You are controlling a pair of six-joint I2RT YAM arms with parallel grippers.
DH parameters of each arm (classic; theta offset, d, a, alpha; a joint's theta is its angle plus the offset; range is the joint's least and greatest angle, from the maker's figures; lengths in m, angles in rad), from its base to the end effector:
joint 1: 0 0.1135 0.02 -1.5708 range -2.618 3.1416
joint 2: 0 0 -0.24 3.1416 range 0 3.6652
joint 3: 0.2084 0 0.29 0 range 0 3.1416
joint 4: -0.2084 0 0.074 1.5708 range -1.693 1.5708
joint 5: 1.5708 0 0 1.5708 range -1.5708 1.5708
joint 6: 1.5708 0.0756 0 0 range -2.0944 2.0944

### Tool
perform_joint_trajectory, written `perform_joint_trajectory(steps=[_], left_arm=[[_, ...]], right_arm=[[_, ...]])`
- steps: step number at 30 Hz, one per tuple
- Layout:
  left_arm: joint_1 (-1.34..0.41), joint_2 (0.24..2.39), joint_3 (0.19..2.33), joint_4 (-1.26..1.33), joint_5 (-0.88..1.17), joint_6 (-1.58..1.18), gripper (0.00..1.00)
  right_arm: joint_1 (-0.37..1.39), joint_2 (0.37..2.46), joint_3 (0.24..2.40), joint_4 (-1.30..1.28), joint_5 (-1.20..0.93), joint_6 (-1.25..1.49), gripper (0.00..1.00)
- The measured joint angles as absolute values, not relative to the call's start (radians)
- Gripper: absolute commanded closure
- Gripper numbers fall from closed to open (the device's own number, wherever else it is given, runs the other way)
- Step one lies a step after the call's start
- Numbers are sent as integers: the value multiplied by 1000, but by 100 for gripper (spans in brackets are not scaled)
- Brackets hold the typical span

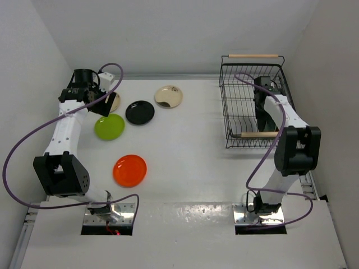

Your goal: Load the plates into the dish rack

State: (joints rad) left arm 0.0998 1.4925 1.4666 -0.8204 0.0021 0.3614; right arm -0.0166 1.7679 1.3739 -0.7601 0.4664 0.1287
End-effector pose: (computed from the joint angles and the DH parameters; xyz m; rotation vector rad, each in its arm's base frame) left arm 0.3837 0.0383 0.2934 0.3176 2.4069 0.2078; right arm 0.4087 -0.0408 0.1659 0.3241 2.6250 -0.5952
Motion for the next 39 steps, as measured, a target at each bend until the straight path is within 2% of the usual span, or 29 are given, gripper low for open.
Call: perform_joint_trajectory(steps=[12, 17, 19, 20, 22, 27, 36, 39], left_arm=[[100, 1493, 1467, -820, 2, 361, 23], [100, 1493, 1467, -820, 2, 361, 23], [100, 1493, 1467, -820, 2, 361, 23], [100, 1493, 1467, -820, 2, 361, 23], [100, 1493, 1467, -820, 3, 361, 23], [100, 1493, 1467, -820, 20, 361, 23], [99, 1584, 1481, -820, 121, 353, 23], [99, 1631, 1491, -820, 133, 346, 23]], right_arm=[[-42, 1753, 1302, -731, 451, 114, 100], [-47, 1753, 1299, -717, 434, 78, 75], [-50, 1753, 1299, -714, 425, 69, 73], [-51, 1754, 1300, -715, 421, 65, 68], [-54, 1758, 1304, -717, 416, 60, 67], [-57, 1760, 1338, -725, 405, 52, 54], [-57, 1717, 1402, -742, 390, 51, 54], [-57, 1707, 1415, -749, 393, 54, 44]])
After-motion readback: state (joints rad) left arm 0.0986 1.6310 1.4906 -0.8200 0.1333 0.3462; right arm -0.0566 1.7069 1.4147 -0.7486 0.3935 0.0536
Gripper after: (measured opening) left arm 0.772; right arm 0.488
